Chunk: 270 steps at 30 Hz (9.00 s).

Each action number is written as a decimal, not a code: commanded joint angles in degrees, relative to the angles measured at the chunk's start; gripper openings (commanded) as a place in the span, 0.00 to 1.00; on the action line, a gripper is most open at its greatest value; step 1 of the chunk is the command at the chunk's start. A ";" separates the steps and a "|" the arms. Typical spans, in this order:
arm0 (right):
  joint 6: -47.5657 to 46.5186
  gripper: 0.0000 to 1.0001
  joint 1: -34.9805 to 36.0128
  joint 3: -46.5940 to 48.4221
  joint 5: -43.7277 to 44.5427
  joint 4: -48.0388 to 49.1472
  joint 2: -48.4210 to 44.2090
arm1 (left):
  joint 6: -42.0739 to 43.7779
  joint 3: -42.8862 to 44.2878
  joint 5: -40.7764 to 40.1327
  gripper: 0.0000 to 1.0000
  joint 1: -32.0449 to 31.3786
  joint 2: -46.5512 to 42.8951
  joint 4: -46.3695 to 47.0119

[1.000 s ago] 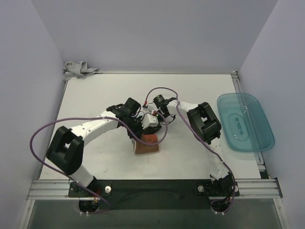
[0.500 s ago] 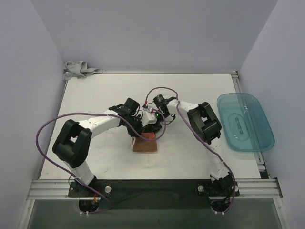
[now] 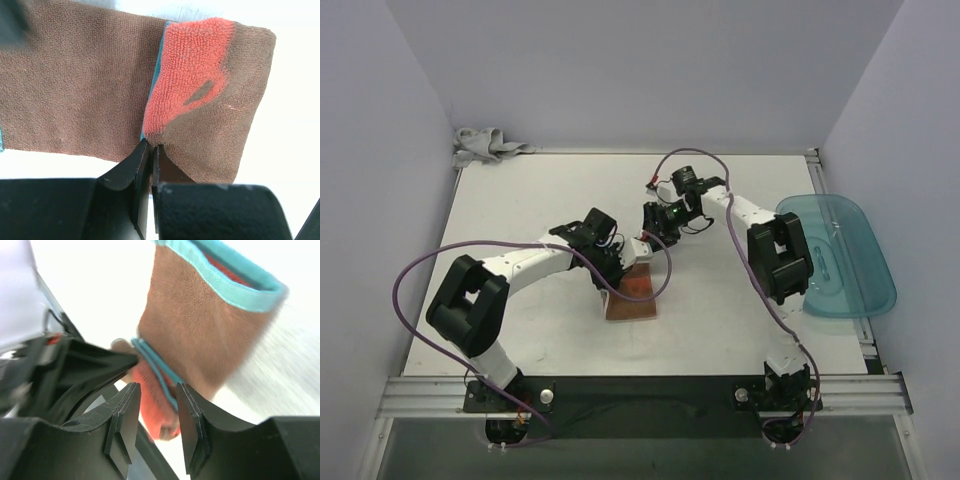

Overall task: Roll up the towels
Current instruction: Roll the towel

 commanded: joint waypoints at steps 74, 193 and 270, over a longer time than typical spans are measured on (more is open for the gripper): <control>4.03 0.11 4.41 -10.36 -6.05 2.74 4.89 | 1.59 -9.92 -36.84 0.78 -28.41 -9.45 12.18; -46.86 0.00 21.11 -21.26 12.76 -2.17 -12.78 | 14.59 30.07 30.73 0.50 28.78 31.19 -41.68; -36.05 0.47 -2.25 4.95 4.39 -26.36 -4.39 | 9.23 -3.26 13.41 0.12 -2.93 6.27 -19.52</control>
